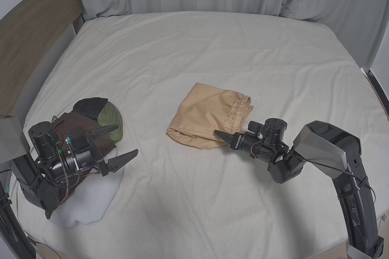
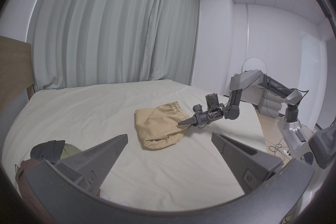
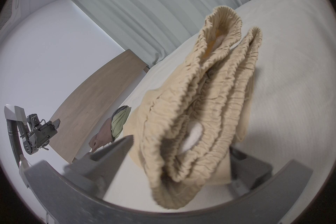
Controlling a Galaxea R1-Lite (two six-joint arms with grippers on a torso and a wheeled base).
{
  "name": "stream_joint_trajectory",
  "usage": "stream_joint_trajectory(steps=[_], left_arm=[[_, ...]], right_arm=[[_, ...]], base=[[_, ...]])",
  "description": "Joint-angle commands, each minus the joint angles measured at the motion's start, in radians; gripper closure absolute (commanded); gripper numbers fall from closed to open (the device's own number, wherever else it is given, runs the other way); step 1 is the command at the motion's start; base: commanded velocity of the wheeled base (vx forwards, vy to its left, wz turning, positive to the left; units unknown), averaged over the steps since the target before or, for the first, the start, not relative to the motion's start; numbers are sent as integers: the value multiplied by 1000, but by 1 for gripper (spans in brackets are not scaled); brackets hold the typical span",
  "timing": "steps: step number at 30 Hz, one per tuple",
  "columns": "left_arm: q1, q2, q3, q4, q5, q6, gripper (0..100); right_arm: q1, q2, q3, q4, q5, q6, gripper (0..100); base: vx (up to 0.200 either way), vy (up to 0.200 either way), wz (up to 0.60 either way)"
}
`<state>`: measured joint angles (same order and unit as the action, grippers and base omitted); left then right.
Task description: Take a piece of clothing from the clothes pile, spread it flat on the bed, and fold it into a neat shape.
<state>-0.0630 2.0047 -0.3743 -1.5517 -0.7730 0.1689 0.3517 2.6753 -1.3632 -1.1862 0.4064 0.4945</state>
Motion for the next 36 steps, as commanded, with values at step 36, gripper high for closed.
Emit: stream_joint_trajectory(steps=[36], left_arm=[[0, -1, -2, -1, 0, 0, 0]], right_arm=[[-36, -126, 104, -79, 2, -53, 0]], base=[[0, 0, 0]])
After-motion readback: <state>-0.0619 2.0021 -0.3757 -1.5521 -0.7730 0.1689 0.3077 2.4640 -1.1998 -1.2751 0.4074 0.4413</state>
